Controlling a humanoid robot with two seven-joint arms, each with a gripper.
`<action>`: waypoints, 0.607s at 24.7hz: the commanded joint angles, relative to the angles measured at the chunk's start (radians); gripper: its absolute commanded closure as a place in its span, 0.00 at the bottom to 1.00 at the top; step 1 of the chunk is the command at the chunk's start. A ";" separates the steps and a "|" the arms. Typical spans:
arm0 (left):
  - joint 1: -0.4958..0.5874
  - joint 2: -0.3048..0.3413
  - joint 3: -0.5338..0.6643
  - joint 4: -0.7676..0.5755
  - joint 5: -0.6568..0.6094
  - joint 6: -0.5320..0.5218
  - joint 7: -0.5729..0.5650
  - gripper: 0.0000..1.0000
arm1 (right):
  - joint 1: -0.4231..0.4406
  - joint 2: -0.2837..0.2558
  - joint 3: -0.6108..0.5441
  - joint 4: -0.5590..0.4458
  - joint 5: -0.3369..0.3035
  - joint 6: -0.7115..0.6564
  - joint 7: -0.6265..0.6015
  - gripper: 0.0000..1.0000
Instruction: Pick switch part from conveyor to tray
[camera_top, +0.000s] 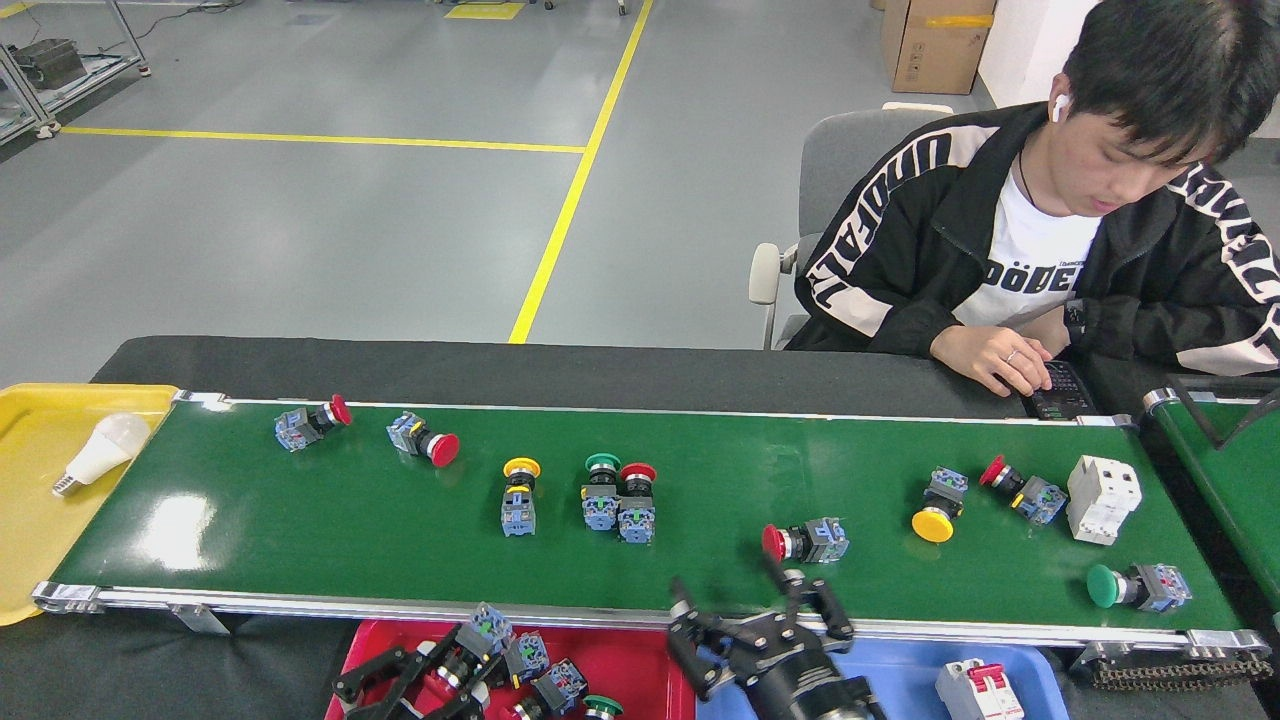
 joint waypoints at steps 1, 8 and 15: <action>-0.007 -0.011 0.030 -0.015 0.006 0.000 0.004 0.00 | 0.029 -0.012 -0.050 -0.014 -0.005 0.037 -0.098 0.03; -0.003 -0.140 0.315 -0.010 0.012 0.149 -0.051 0.00 | 0.132 -0.012 -0.085 -0.014 -0.005 -0.011 -0.107 0.02; -0.001 -0.143 0.435 0.030 0.041 0.198 -0.060 0.00 | 0.083 0.003 -0.084 -0.013 -0.005 -0.016 -0.060 0.02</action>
